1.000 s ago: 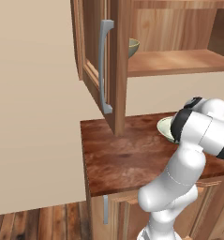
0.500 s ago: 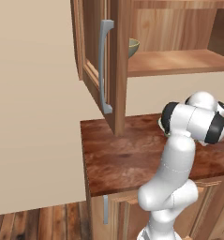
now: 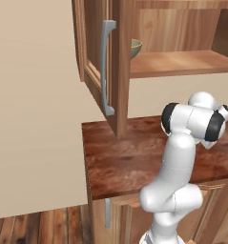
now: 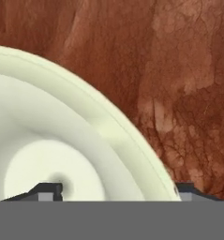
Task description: Open the cabinet. Pick the bowls from the counter and place them in the cabinet. Then close the cabinet.
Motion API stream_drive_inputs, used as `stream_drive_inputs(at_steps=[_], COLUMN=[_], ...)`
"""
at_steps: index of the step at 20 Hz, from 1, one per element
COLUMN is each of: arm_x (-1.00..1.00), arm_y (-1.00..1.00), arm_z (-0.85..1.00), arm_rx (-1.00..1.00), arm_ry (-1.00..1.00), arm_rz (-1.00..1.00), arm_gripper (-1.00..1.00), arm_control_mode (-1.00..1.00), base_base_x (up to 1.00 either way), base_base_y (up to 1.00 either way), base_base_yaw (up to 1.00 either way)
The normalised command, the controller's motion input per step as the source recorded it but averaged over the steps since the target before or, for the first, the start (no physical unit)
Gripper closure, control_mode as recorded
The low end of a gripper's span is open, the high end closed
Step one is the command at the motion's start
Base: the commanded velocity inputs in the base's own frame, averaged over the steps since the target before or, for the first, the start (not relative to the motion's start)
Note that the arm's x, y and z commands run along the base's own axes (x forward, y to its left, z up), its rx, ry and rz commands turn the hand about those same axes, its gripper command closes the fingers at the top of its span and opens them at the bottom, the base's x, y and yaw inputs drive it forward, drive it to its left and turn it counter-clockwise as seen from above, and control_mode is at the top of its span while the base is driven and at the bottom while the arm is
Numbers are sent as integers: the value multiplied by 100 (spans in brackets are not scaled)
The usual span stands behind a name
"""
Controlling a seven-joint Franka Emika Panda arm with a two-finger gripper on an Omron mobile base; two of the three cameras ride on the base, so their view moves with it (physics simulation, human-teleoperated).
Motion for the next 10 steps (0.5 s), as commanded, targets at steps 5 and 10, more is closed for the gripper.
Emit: stream_drive_inputs(at_steps=[5, 10], arm_x=[-1, -12], arm_y=[2, 1], arm_z=[2, 12], arm_rx=[0, 0], arm_ry=[-14, -23], arm_rz=[0, 0], arm_gripper=[100, 100], arm_control_mode=[-100, -100], base_base_x=[0, 0], base_base_y=[0, 0], base_base_yaw=[0, 0])
